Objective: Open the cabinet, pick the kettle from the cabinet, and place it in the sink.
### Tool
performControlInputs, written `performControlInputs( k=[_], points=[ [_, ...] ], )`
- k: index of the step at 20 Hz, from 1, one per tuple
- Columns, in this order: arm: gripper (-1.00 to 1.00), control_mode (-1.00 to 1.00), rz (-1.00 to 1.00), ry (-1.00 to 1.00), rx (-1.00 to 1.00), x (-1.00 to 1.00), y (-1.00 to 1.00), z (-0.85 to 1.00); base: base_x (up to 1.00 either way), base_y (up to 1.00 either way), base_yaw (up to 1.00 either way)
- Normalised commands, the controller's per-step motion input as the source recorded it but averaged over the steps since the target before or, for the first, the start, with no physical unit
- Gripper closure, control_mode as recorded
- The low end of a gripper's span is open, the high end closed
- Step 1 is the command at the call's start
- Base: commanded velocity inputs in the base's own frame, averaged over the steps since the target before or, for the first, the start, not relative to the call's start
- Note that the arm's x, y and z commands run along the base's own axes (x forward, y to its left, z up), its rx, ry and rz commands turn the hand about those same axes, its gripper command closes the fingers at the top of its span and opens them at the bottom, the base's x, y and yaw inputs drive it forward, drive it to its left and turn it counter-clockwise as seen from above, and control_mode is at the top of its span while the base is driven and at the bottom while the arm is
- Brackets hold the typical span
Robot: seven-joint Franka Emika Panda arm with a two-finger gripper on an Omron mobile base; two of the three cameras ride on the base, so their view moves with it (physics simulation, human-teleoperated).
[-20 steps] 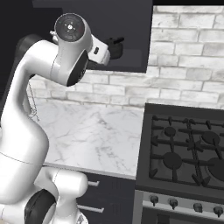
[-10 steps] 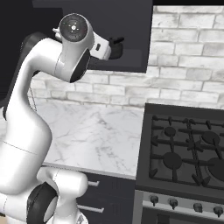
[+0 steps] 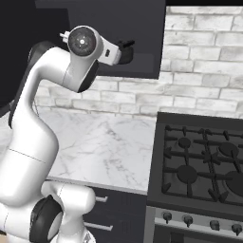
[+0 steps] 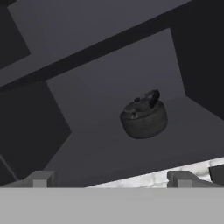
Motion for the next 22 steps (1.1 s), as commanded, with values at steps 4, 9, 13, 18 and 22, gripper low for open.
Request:
performControlInputs(
  k=[4,9,13,18,22],
  points=[
    [-1.00,-1.00,0.00,0.00,0.00,0.27,-0.04,0.01,0.00,0.00,0.00],
    [-1.00,-1.00,-0.02,0.01,0.00,0.25,-0.04,0.04,0.00,0.00,0.00],
    [-1.00,-1.00,-0.02,0.04,0.00,0.30,-0.06,0.01,0.00,0.00,0.00],
    [-1.00,-1.00,0.00,0.05,0.00,0.28,-0.09,0.04,0.00,0.00,0.00],
    [-1.00,-1.00,0.00,0.07,0.00,0.25,-0.13,0.00,0.00,0.00,0.00]
  ],
)
